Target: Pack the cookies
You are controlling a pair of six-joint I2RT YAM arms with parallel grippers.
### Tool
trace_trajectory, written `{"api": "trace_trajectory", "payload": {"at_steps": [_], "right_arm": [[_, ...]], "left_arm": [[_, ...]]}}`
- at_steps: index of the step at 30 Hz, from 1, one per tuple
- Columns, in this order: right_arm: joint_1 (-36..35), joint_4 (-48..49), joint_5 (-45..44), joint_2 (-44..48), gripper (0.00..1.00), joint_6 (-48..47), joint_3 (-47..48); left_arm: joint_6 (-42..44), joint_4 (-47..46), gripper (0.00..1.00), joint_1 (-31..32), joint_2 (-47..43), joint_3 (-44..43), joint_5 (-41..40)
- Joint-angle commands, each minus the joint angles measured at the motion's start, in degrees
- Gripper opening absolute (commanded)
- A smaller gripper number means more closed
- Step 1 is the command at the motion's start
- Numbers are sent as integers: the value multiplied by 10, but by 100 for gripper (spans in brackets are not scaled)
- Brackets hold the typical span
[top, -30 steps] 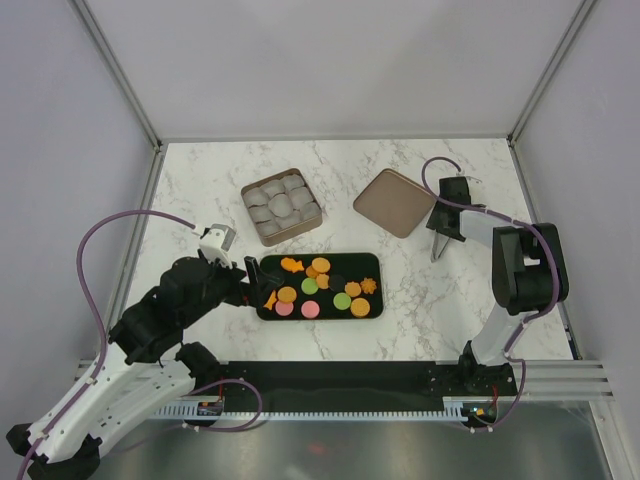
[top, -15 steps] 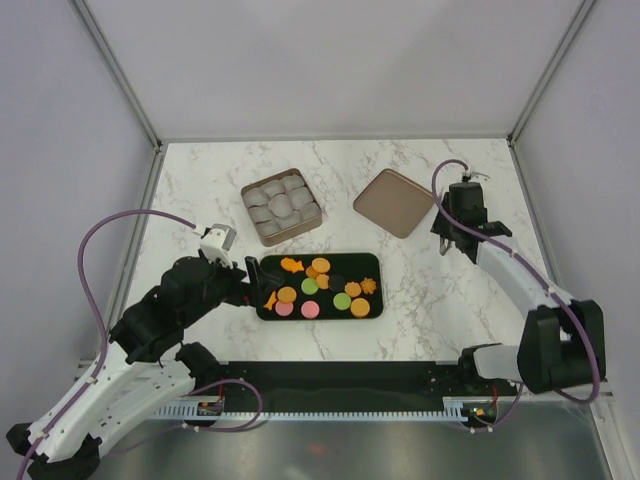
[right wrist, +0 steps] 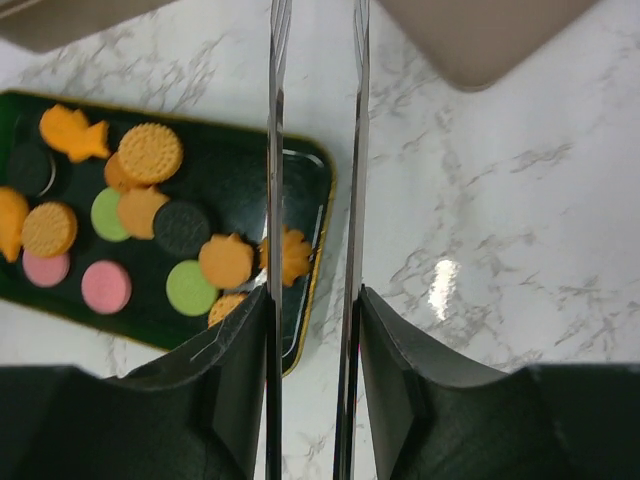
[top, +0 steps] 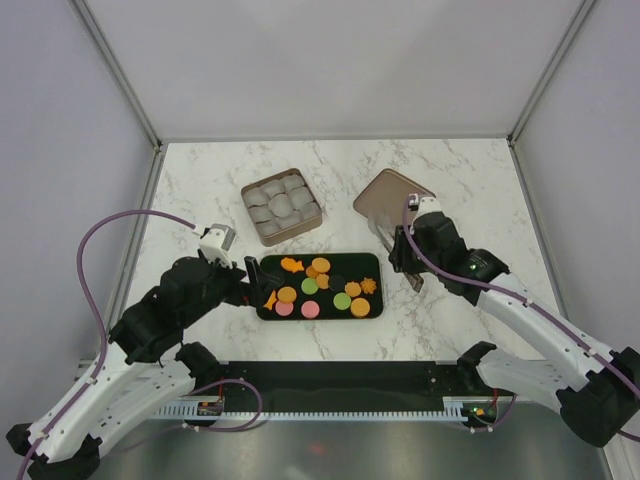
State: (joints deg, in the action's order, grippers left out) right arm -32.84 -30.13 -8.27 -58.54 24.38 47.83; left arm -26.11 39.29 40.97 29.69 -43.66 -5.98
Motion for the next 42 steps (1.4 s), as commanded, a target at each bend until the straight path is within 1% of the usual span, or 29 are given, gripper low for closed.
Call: {"api": "trace_trajectory", "payload": {"at_steps": [1, 2, 3, 5, 6, 10, 19, 22, 33, 42], "right_arm": [[-65, -31, 16, -1, 47, 9, 34], [-84, -34, 13, -5, 47, 11, 42], [-123, -37, 10, -10, 47, 12, 45], [-161, -41, 2, -28, 47, 14, 58], [-192, -44, -2, -35, 48, 15, 62], [-236, -49, -7, -68, 49, 11, 80], [-243, -89, -22, -61, 52, -6, 73], [-243, -95, -7, -58, 52, -12, 70], [-243, -104, 19, -66, 53, -33, 61], [-243, -103, 16, -75, 54, -43, 53]], "left_arm": [[-11, -11, 100, 2, -1, 2, -17], [-11, -10, 100, 2, -1, 2, -18], [-11, -10, 100, 2, -1, 2, -18], [-12, -11, 100, 2, -2, 2, -19], [-12, -11, 100, 2, -1, 2, -19], [-12, -9, 100, 2, 0, 2, -20], [-12, -11, 100, 2, -1, 2, -18], [-12, -11, 100, 2, 2, 2, -18], [-12, -10, 100, 2, 5, 2, -18], [-11, -11, 100, 2, 9, 2, -18]]}}
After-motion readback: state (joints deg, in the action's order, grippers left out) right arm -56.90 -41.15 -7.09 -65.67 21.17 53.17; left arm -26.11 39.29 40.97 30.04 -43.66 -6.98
